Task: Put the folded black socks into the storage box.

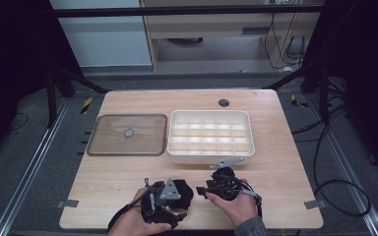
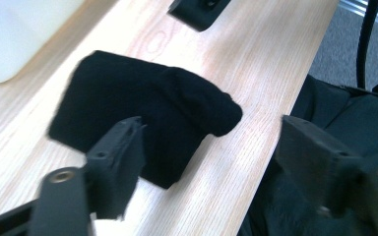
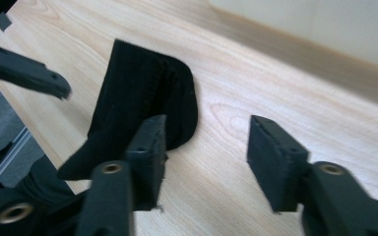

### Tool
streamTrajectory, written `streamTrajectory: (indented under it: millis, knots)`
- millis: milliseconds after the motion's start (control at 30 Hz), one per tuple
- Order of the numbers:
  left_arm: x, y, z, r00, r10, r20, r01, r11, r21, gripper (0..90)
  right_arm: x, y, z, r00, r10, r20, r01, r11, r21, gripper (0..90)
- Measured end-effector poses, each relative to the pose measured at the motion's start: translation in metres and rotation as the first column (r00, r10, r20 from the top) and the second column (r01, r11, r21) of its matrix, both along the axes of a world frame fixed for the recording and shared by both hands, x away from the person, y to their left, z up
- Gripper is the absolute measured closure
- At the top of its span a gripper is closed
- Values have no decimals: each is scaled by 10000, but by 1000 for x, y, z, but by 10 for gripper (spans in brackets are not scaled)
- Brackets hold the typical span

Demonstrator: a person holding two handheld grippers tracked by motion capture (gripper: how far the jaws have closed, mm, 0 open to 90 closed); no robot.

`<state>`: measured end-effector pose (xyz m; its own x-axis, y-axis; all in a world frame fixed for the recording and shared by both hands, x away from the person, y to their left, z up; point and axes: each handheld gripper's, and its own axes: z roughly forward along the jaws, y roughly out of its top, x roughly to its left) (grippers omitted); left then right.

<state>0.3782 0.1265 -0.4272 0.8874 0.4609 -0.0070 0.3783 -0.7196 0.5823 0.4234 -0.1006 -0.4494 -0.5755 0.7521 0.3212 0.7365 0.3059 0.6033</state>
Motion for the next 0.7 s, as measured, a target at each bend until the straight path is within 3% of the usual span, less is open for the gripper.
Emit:
streamTrajectory:
  millis: [200,367,533,700]
  knots:
    - [3,27,11,9949,1003,81,-1000,9945,-295,69,-3,5,18,9990,255,365,-257,9997,36,352]
    - [7,50,23,9806,1944,262,-1930,9800,-479,57,-7,11,32,9974,424,579,-423,9991,-32,249]
    - [13,67,32,9711,2353,392,-2321,9700,-730,54,-8,18,44,9977,417,539,-391,9981,-484,165]
    - [18,80,33,9643,2633,261,-2609,9626,-733,56,-7,29,52,9970,541,552,-497,9957,-785,157]
